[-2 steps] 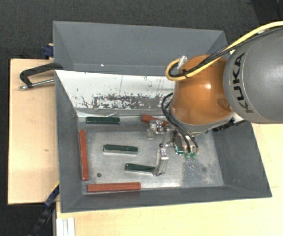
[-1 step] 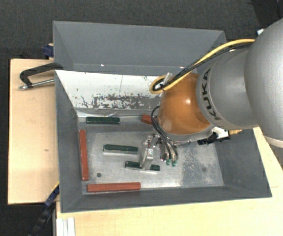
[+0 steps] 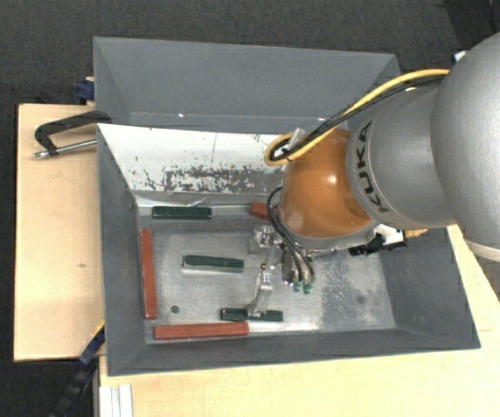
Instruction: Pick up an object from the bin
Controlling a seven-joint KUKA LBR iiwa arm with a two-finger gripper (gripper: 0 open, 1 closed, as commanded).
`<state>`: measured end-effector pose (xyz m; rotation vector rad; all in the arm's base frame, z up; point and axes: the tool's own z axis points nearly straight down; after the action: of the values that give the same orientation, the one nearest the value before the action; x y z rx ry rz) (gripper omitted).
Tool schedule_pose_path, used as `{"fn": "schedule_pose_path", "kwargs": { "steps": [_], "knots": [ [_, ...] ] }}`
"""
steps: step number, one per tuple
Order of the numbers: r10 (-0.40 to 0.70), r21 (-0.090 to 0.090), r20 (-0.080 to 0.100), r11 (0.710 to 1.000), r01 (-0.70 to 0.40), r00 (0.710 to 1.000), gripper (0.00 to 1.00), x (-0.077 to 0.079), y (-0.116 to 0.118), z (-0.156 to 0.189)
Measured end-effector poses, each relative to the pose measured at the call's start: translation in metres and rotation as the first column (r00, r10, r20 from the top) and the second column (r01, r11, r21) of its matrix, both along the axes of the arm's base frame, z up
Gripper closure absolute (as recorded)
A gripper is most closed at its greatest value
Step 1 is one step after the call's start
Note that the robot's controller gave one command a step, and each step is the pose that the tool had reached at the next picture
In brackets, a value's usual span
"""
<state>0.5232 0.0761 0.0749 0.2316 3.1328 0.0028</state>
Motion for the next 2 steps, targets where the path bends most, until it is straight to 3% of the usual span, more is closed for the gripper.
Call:
{"fn": "schedule_pose_path", "kwargs": {
  "steps": [1,2],
  "knots": [
    [0.0,0.0,0.0,1.0,0.0,1.0,0.0,0.0,0.0,0.0],
    [-0.175,0.002,0.004,0.985,0.175,0.985,1.0,0.024,0.059,-0.001]
  ]
}}
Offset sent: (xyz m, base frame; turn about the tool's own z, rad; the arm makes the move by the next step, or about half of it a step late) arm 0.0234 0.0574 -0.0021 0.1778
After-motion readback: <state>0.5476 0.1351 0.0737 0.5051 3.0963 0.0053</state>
